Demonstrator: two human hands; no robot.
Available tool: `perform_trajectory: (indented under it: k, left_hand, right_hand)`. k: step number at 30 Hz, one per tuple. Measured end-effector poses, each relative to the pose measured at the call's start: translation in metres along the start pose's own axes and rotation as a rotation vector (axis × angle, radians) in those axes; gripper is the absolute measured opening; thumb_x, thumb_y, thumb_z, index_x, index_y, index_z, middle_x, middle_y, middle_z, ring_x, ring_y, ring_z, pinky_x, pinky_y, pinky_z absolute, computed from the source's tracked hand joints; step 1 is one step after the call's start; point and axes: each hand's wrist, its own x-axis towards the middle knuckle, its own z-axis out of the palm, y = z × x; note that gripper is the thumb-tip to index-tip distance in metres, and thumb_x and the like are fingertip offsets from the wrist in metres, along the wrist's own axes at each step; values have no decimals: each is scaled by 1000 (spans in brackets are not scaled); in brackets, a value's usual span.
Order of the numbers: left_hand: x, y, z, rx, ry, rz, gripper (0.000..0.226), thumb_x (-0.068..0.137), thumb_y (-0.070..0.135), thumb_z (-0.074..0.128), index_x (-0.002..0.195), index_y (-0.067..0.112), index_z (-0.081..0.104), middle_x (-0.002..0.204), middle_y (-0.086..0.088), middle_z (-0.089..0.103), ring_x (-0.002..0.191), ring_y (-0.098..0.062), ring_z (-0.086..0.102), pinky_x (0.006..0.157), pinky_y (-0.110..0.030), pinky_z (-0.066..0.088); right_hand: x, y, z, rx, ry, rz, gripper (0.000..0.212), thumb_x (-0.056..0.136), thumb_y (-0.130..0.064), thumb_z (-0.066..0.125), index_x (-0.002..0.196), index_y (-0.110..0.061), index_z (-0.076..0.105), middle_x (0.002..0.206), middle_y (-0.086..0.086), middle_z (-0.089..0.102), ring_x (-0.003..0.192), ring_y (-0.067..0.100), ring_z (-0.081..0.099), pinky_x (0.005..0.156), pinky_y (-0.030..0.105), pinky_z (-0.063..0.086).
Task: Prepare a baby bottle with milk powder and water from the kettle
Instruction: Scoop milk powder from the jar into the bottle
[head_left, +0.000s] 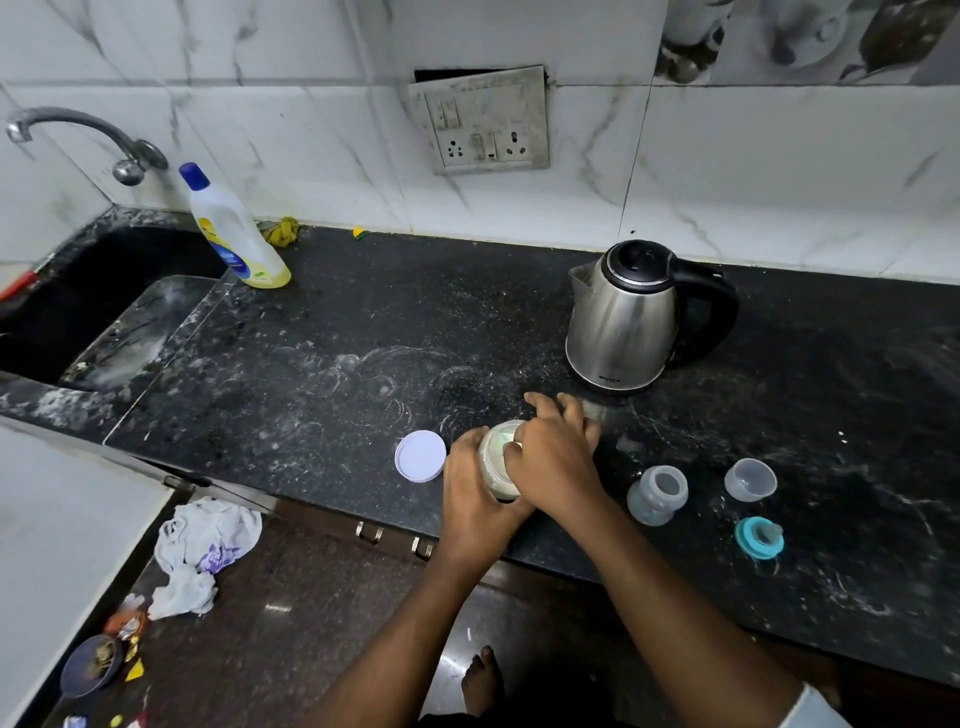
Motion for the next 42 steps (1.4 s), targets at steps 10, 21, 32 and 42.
perform_trajectory:
  k: [10, 21, 32, 42]
  left_hand:
    - [1, -6, 1, 22, -6, -14, 97, 64, 27, 104, 143, 14, 50, 133, 0, 61, 125, -19, 60, 108, -43, 50]
    - [8, -21, 3, -34, 5, -96, 97, 62, 30, 105, 142, 15, 52, 133, 1, 59, 125, -17, 61, 109, -41, 52]
    - [7, -31, 2, -30, -9, -121, 93, 63, 40, 101, 139, 31, 49, 135, 6, 57, 126, -6, 57, 110, -32, 48]
    - [-32, 11, 1, 77, 210, 90, 116, 73, 70, 79, 166, 29, 23, 175, -2, 27, 163, -17, 22, 129, -56, 20]
  right_hand:
    - [1, 4, 0, 364, -64, 71, 18, 93, -28, 66, 93, -23, 82, 164, -17, 37, 151, 20, 21, 116, 44, 15]
    - [-2, 32, -12, 716, 8, 65, 28, 90, -19, 75, 62, -24, 76, 152, -1, 54, 143, 20, 44, 120, 48, 31]
    - [-22, 57, -24, 972, -39, 115, 33, 104, -26, 62, 78, -12, 76, 79, 6, 65, 71, 16, 51, 64, 32, 41]
    - [-46, 87, -51, 1355, -65, 192, 21, 103, -8, 62, 99, -2, 81, 65, -4, 55, 54, 3, 42, 47, 16, 31]
